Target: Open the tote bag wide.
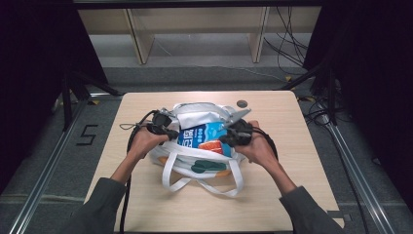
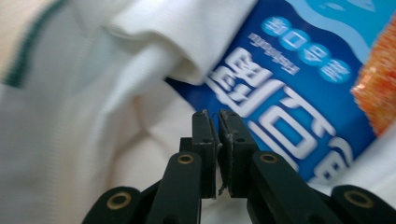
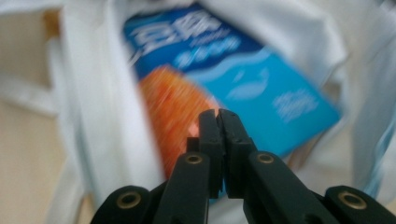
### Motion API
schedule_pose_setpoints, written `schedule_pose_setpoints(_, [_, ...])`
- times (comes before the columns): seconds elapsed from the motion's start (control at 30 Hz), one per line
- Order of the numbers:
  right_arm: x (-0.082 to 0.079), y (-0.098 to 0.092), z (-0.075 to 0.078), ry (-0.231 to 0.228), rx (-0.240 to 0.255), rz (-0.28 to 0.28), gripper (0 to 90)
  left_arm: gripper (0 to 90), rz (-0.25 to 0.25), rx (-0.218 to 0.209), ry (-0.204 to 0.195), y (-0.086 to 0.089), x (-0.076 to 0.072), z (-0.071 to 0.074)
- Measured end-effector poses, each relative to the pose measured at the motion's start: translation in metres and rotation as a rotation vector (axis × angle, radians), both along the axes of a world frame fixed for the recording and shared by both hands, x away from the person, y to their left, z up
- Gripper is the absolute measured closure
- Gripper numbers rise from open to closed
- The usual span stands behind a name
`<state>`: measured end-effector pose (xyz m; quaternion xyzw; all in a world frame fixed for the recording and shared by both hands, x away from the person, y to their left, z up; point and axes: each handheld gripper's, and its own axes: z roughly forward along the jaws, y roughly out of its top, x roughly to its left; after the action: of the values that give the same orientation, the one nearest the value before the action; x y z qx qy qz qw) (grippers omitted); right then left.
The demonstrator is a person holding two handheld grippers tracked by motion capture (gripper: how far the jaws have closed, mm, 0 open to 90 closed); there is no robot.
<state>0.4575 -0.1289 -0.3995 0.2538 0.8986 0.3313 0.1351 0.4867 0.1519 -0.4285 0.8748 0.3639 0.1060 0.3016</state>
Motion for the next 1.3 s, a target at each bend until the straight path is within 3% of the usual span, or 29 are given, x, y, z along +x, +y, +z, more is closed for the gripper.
schedule_pose_setpoints(0.07, [0.022, 0.012, -0.001, -0.025, -0.006, -0.021, 89.4, 84.1, -0.008, -0.013, -0.010, 0.001, -0.006, -0.004])
schedule_pose_setpoints(0.1, [0.022, 0.012, -0.001, -0.025, -0.006, -0.021, 89.4, 84.1, -0.008, -0.013, -0.010, 0.001, -0.006, -0.004])
schedule_pose_setpoints(0.13, [0.044, 0.022, -0.006, -0.025, -0.029, -0.051, 89.5, 84.4, -0.033, -0.006, 0.001, 0.004, -0.014, -0.004])
schedule_pose_setpoints(0.17, [0.055, 0.026, -0.010, -0.022, -0.049, -0.088, 90.0, 84.8, -0.033, -0.006, 0.001, 0.004, -0.014, -0.004])
schedule_pose_setpoints(0.2, [0.068, 0.026, -0.014, -0.023, -0.082, -0.087, 90.0, 85.0, -0.062, 0.035, 0.000, 0.005, -0.024, -0.006])
schedule_pose_setpoints(0.23, [0.068, 0.026, -0.014, -0.023, -0.082, -0.087, 90.0, 85.2, -0.062, 0.035, 0.000, 0.005, -0.024, -0.006])
schedule_pose_setpoints(0.27, [0.088, 0.022, -0.023, -0.004, -0.103, -0.161, 90.0, 85.8, -0.091, 0.058, -0.002, 0.008, -0.037, -0.011])
schedule_pose_setpoints(0.3, [0.088, 0.022, -0.023, -0.004, -0.103, -0.161, 90.0, 86.9, -0.091, 0.058, -0.002, 0.008, -0.037, -0.011])
schedule_pose_setpoints(0.33, [0.105, 0.016, -0.033, 0.039, -0.093, -0.209, 90.0, 88.1, -0.125, 0.080, 0.005, 0.013, -0.050, -0.017])
schedule_pose_setpoints(0.43, [0.119, 0.012, -0.050, 0.093, -0.119, -0.246, 90.0, 89.4, -0.137, 0.059, -0.016, 0.018, -0.061, -0.026])
schedule_pose_setpoints(0.5, [0.121, 0.014, -0.052, 0.121, -0.123, -0.267, 90.0, 89.4, -0.142, 0.053, -0.025, 0.018, -0.060, -0.026])
schedule_pose_setpoints(0.53, [0.120, 0.016, -0.049, 0.116, -0.132, -0.272, 90.0, 89.3, -0.119, 0.044, -0.015, 0.017, -0.059, -0.024])
schedule_pose_setpoints(0.57, [0.117, 0.016, -0.043, 0.106, -0.133, -0.270, 90.0, 89.1, -0.126, 0.045, -0.032, 0.017, -0.058, -0.021])
schedule_pose_setpoints(0.6, [0.114, 0.014, -0.036, 0.062, -0.129, -0.244, 90.0, 88.3, -0.118, 0.028, -0.029, 0.017, -0.056, -0.018])
schedule_pose_setpoints(0.63, [0.106, 0.014, -0.026, 0.052, -0.099, -0.245, 90.0, 86.4, -0.118, 0.028, -0.029, 0.017, -0.056, -0.018])
schedule_pose_setpoints(0.67, [0.098, 0.014, -0.017, 0.035, -0.067, -0.226, 90.0, 84.6, -0.113, -0.022, -0.025, 0.017, -0.051, -0.010])
schedule_pose_setpoints(0.7, [0.098, 0.014, -0.017, 0.035, -0.067, -0.226, 90.0, 83.4, -0.113, -0.022, -0.025, 0.017, -0.051, -0.010])
schedule_pose_setpoints(0.73, [0.072, 0.017, -0.002, 0.026, 0.004, -0.168, 90.0, 83.4, -0.106, -0.063, -0.030, 0.013, -0.042, -0.002])
schedule_pose_setpoints(0.77, [0.062, 0.018, 0.003, 0.054, 0.023, -0.134, 90.0, 83.5, -0.096, -0.073, -0.031, 0.010, -0.038, 0.002])
schedule_pose_setpoints(0.8, [0.049, 0.022, 0.003, 0.050, 0.049, -0.084, 90.0, 83.5, -0.095, -0.075, -0.029, 0.007, -0.033, 0.006])
schedule_pose_setpoints(0.87, [0.025, 0.027, -0.001, 0.070, 0.011, 0.029, 90.0, 83.3, -0.091, -0.075, -0.026, 0.000, -0.022, 0.010])
schedule_pose_setpoints(0.97, [0.001, 0.031, -0.018, 0.109, -0.042, 0.121, 90.0, 83.5, -0.066, -0.059, -0.016, -0.006, -0.012, 0.011])
schedule_pose_setpoints(1.0, [-0.006, 0.032, -0.024, 0.126, -0.062, 0.154, 90.0, 83.9, -0.032, -0.054, -0.001, -0.009, -0.003, 0.009])
schedule_pose_setpoints(1.03, [-0.006, 0.032, -0.024, 0.126, -0.062, 0.154, 90.0, 84.2, -0.032, -0.054, -0.001, -0.009, -0.003, 0.009])
schedule_pose_setpoints(1.07, [-0.021, 0.031, -0.035, 0.190, -0.089, 0.202, 90.0, 84.8, -0.007, -0.025, 0.016, -0.007, 0.006, 0.003])
schedule_pose_setpoints(1.1, [-0.030, 0.031, -0.039, 0.232, -0.098, 0.173, 90.0, 86.1, 0.009, -0.021, 0.031, -0.004, 0.010, -0.001])
schedule_pose_setpoints(1.17, [-0.035, 0.028, -0.046, 0.224, -0.100, 0.227, 90.0, 88.3, 0.028, -0.039, 0.054, 0.003, 0.016, -0.006])
schedule_pose_setpoints(1.2, [-0.040, 0.027, -0.047, 0.244, -0.092, 0.195, 90.0, 88.9, 0.048, -0.066, 0.056, 0.004, 0.018, -0.008])
schedule_pose_setpoints(1.3, [-0.037, 0.025, -0.047, 0.231, -0.076, 0.204, 90.0, 88.5, 0.065, -0.073, 0.053, 0.006, 0.018, -0.006])
